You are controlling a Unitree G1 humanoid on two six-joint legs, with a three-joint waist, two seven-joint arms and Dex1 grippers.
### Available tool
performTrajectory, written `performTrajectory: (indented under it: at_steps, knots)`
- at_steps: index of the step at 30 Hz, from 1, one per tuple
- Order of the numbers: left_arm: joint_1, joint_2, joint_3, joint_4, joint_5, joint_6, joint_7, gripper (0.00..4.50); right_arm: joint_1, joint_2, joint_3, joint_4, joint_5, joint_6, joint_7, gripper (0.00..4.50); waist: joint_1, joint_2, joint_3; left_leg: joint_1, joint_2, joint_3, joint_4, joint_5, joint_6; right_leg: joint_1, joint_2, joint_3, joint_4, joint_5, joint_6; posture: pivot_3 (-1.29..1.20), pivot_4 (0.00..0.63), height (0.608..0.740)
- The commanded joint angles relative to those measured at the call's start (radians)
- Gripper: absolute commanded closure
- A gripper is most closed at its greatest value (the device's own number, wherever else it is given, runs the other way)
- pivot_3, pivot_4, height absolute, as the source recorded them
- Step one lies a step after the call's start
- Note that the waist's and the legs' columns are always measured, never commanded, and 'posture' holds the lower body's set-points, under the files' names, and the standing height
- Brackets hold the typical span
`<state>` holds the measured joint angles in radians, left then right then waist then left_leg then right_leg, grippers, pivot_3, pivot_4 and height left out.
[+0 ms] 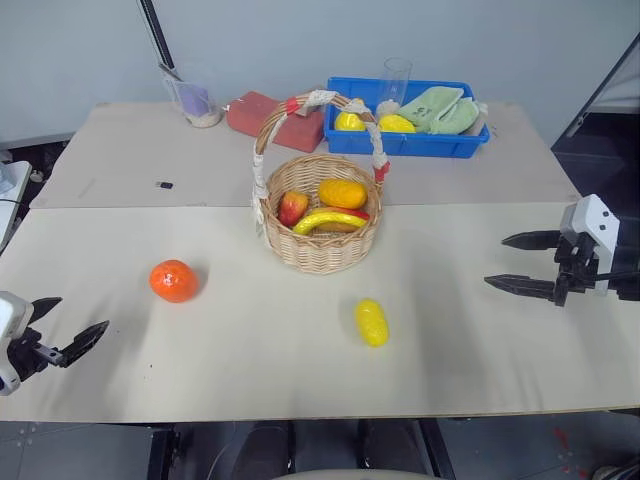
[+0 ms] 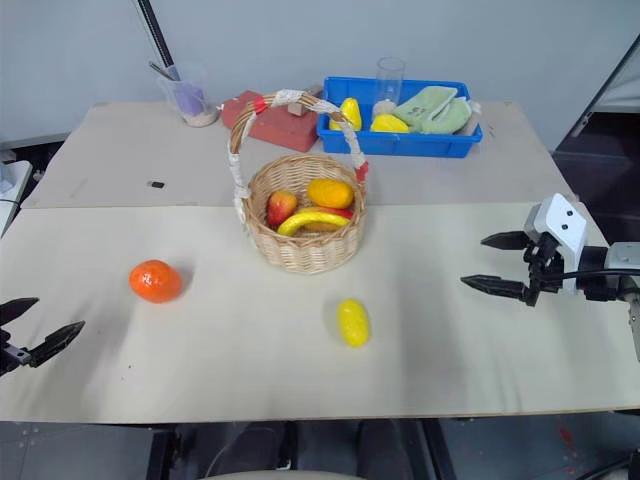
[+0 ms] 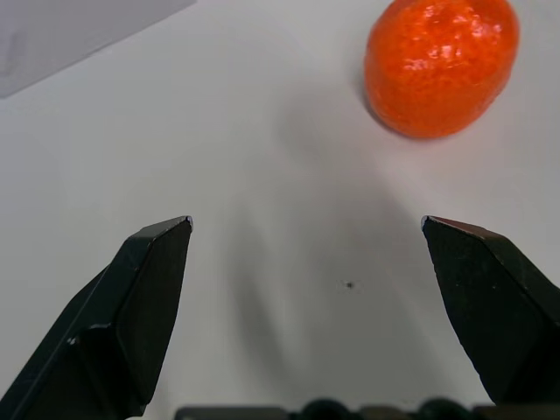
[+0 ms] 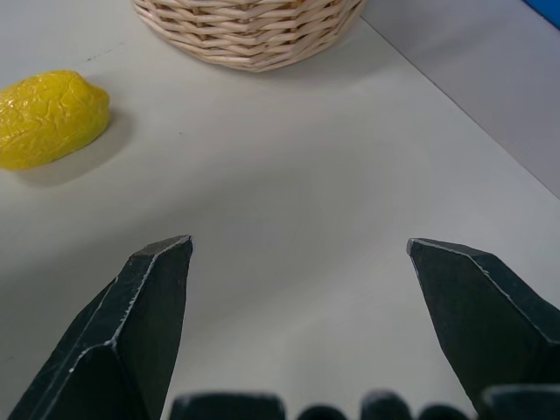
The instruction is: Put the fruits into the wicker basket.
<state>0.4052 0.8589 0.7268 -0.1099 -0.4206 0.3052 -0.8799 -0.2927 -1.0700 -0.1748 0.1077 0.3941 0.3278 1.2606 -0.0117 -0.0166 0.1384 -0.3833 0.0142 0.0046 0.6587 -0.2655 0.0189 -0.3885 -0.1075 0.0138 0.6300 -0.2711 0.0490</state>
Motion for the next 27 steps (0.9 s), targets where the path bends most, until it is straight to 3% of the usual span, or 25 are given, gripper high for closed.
performTrajectory:
  at_steps: [1,7,11,19,27]
  knots:
    - [-0.019,-0.004,0.045,-0.030,-0.044,0.014,-0.011,0.00,-0.016,0.003,-0.020,-0.014,0.001,-0.024,0.001,0.15,0.000,0.000,0.000,0.000,0.000,0.000,0.000,0.000,0.000,0.000,0.000,0.000,0.000,0.000,0.000,0.00,0.150,0.740]
    - [-0.093,-0.047,0.009,-0.115,-0.153,0.128,0.027,0.00,-0.041,0.015,-0.015,-0.142,0.077,0.060,0.020,0.15,0.000,0.000,0.000,0.000,0.000,0.000,0.000,0.000,0.000,0.000,-0.001,0.000,0.000,0.000,0.000,0.00,0.150,0.740]
    - [-0.192,-0.084,-0.079,-0.145,-0.160,0.171,0.089,0.00,-0.079,0.017,-0.019,-0.314,0.216,0.216,0.020,0.15,0.000,0.000,0.000,0.000,0.000,-0.001,0.000,0.000,0.000,0.000,0.000,0.000,0.001,0.000,0.000,0.00,0.150,0.740]
    - [-0.348,-0.132,-0.250,-0.040,-0.074,0.140,0.149,0.00,-0.220,0.064,0.025,-0.456,0.321,0.323,-0.027,0.15,0.003,-0.001,0.000,-0.001,-0.001,-0.001,0.001,0.000,0.000,0.000,0.002,-0.001,0.001,0.000,0.001,0.00,0.150,0.740]
    - [-0.427,-0.160,-0.356,0.082,0.010,0.060,0.155,0.00,-0.300,0.100,0.077,-0.455,0.309,0.315,-0.025,0.15,0.004,-0.001,0.000,-0.001,-0.001,-0.001,0.001,0.000,0.000,-0.001,0.003,-0.001,0.001,0.000,0.001,0.00,0.150,0.740]
